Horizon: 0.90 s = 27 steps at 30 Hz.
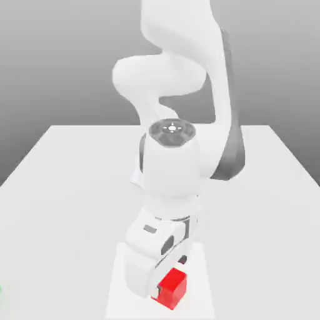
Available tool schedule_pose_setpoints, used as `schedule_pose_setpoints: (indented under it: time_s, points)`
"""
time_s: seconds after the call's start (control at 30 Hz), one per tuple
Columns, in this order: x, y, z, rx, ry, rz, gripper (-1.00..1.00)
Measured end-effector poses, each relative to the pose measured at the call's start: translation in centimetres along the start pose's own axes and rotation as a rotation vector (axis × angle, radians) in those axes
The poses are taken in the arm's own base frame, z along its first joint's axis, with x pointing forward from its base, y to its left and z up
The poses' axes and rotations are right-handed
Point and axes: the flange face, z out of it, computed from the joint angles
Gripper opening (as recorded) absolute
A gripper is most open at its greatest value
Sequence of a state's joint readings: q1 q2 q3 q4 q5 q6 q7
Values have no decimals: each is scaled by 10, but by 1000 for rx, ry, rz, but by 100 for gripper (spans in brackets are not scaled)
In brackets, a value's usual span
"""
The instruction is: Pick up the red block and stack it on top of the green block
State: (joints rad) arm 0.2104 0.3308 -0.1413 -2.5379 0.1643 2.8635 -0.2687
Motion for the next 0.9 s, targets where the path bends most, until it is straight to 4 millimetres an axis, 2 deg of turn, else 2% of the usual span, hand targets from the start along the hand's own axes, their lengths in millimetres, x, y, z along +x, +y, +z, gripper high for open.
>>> schedule_pose_setpoints:
  time_s: [0.2,0.37,0.4,0.47,0.57,0.67,0.77,0.8,0.83,0.87,0.9]
  points:
    - [0,0,3,0,-2,0,-100]
    - [0,0,-49,1,-2,1,-100]
    - [2,15,-54,2,-6,37,-100]
    - [6,66,-58,4,-17,154,-100]
    - [2,141,-63,8,-26,317,-100]
    - [-12,214,-71,9,-25,471,-100]
    - [-37,285,-81,8,-16,619,-100]
    - [-46,309,-78,6,-11,667,-100]
    - [-55,332,-66,4,-6,713,-100]
    - [-60,343,-52,3,-4,736,-100]
    - [-63,349,-38,2,-3,748,100]
